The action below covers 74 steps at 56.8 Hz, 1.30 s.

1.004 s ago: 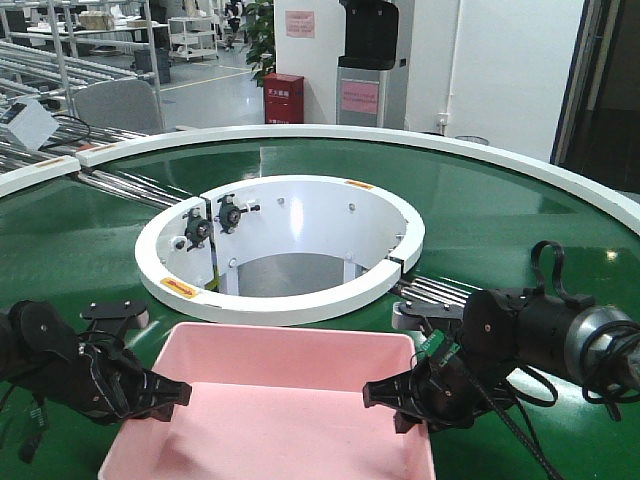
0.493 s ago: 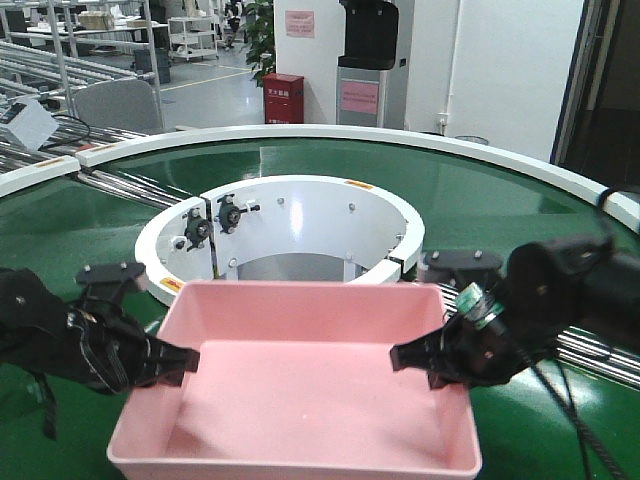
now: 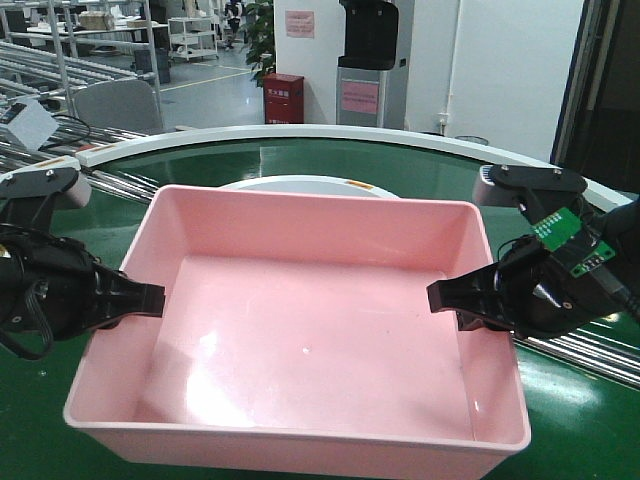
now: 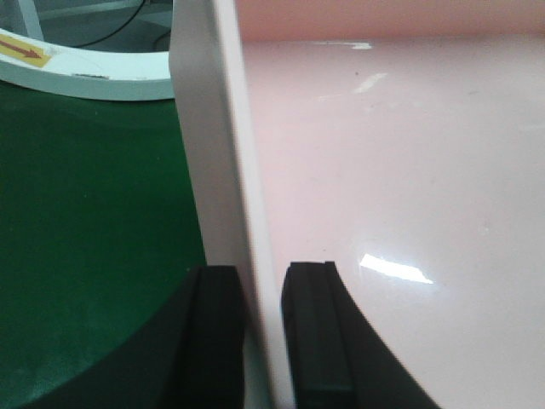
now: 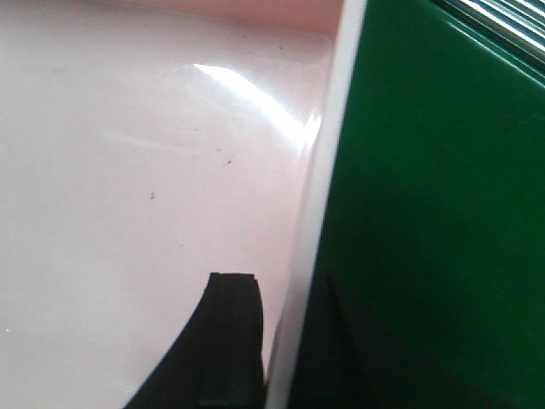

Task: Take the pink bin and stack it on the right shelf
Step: 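Close both grippers on the bin walls and lift it, then hold the pink bin with both grippers while the base drives to the table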

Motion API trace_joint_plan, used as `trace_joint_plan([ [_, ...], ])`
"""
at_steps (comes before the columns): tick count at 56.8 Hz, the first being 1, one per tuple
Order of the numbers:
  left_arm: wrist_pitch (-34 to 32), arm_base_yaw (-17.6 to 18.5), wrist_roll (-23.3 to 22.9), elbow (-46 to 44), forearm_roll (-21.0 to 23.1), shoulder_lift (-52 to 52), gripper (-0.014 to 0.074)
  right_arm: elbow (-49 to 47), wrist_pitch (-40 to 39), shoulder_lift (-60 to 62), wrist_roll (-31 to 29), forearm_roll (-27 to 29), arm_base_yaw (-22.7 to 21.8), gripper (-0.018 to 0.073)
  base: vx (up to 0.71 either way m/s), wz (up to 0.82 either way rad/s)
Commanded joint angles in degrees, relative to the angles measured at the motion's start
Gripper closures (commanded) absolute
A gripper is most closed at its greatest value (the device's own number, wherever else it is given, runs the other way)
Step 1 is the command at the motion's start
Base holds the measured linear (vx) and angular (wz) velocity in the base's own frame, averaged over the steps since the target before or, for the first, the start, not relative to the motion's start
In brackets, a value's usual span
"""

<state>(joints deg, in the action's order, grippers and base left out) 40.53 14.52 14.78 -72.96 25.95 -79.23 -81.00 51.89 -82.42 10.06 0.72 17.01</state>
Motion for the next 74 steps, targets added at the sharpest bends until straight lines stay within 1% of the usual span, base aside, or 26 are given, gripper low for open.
trace_joint_plan([
  [1,-2.23,0.22,1.19,-1.86,2.46,2.44,0.0598,-1.82,-4.49,2.28,-1.73,-0.29,-0.48,0.0568,0.00,0.00],
  [55,-2.17,0.22,1.19,-1.86,2.41,2.44,0.0598,-1.82,-4.54,2.28,-1.73,-0.30,-0.48,0.0568,-0.01,0.00],
  [74,-2.12,0.22,1.19,-1.86,2.41,2.44,0.0598,-1.82,-4.54,2.28,-1.73,-0.30,-0.48,0.0568,-0.11,-0.15],
])
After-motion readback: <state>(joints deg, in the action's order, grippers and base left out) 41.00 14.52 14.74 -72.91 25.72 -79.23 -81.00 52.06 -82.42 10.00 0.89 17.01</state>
